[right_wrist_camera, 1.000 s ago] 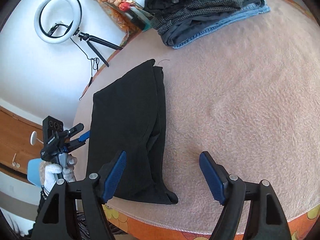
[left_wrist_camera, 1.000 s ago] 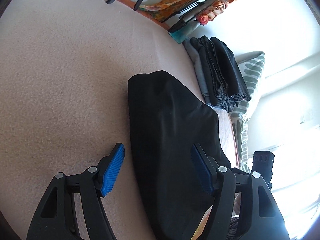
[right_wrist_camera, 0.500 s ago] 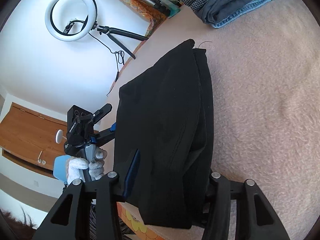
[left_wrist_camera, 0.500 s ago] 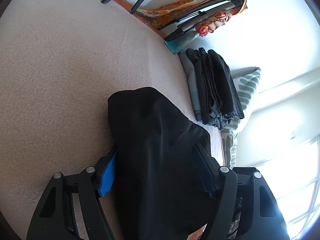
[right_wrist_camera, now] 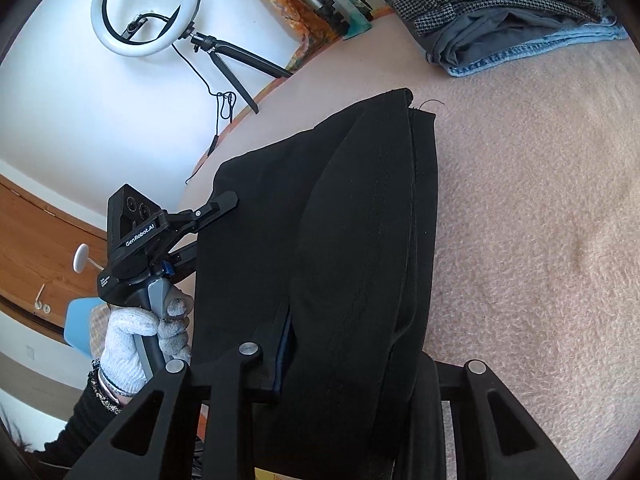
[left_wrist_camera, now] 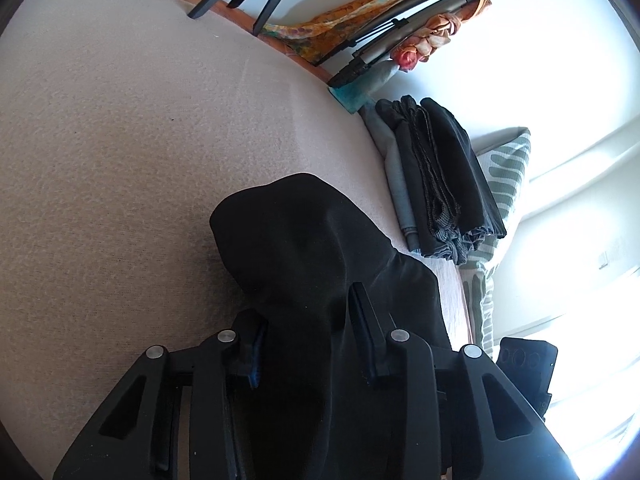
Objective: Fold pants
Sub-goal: 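Lift the folded shorts with both grippers and carry them toward the clothes stack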
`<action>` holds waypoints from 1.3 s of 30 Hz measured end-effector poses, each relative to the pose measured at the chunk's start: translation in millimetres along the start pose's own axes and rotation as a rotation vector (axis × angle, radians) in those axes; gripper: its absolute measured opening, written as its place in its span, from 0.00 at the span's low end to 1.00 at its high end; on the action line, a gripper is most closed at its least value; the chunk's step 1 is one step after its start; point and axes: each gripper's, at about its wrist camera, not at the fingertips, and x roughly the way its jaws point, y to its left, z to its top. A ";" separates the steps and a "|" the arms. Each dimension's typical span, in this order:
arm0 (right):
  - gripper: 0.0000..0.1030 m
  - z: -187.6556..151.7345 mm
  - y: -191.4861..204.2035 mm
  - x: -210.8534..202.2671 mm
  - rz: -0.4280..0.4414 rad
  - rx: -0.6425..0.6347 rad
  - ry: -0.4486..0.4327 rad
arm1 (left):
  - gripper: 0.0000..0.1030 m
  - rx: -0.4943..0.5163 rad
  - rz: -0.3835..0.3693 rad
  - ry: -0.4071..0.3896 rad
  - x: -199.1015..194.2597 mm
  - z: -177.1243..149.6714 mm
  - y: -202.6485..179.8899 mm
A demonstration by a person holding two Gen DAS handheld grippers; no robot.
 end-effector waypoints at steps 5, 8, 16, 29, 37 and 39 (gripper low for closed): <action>0.29 -0.6 2.3 -2.0 -0.033 -0.020 0.007 | 0.37 0.003 0.021 -0.013 3.1 -0.9 -5.0; 0.29 0.4 4.3 -1.5 -0.042 -0.024 0.010 | 0.57 -0.012 -0.014 -0.011 5.4 2.2 -9.6; 0.28 0.1 28.4 -7.5 -0.194 -0.142 -0.009 | 0.24 0.017 -0.024 -0.030 2.1 -1.2 -13.7; 0.27 3.2 60.8 -32.5 -0.260 -0.253 -0.083 | 0.19 0.089 -0.012 -0.024 -6.1 -5.2 -28.1; 0.27 0.7 56.3 -21.2 -0.266 -0.243 -0.050 | 0.61 0.006 0.028 -0.027 21.0 10.2 -22.7; 0.27 1.4 57.4 -18.7 -0.273 -0.246 -0.045 | 0.32 0.027 0.055 -0.014 29.1 14.6 -25.7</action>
